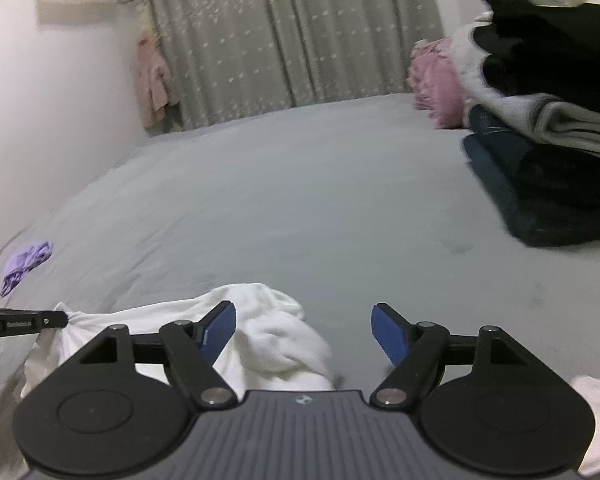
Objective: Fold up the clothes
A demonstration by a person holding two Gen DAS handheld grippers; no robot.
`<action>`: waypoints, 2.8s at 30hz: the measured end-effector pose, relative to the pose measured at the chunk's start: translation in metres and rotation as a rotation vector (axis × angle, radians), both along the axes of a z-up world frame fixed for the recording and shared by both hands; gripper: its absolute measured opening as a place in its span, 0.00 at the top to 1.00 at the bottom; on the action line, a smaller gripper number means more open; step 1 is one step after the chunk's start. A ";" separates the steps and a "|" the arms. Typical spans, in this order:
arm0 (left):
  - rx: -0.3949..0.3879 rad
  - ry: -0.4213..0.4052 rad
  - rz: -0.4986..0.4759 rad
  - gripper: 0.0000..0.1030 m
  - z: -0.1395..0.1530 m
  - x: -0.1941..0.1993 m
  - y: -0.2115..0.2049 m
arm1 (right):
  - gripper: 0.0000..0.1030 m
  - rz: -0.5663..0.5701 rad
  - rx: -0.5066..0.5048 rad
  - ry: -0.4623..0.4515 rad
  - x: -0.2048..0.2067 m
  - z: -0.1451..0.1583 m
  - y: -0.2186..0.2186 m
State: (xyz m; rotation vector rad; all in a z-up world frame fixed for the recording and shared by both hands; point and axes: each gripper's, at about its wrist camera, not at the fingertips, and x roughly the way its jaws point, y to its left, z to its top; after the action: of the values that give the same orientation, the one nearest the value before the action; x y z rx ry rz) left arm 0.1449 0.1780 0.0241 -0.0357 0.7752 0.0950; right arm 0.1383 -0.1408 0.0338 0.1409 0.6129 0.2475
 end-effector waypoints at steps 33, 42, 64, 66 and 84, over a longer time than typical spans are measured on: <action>-0.135 0.002 -0.048 0.30 0.001 -0.005 -0.010 | 0.62 -0.295 -0.301 0.027 -0.061 0.001 -0.048; -0.156 0.051 -0.114 0.14 -0.002 -0.035 -0.016 | 0.33 -0.113 -0.314 -0.081 -0.102 0.012 -0.014; -0.409 0.096 -0.079 0.25 -0.011 -0.043 0.021 | 0.32 0.500 -0.254 -0.129 -0.136 -0.021 0.131; -0.406 0.095 -0.087 0.26 -0.012 -0.041 0.019 | 0.32 0.474 -0.220 -0.091 -0.124 -0.027 0.127; -0.359 0.032 -0.054 0.94 -0.003 -0.040 0.023 | 0.90 0.520 -0.135 -0.118 -0.128 -0.019 0.132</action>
State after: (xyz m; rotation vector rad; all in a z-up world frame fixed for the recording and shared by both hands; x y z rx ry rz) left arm 0.1048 0.2006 0.0215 -0.3544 0.8175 -0.0957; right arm 0.0105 -0.0093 0.0144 -0.1672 0.5391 0.7098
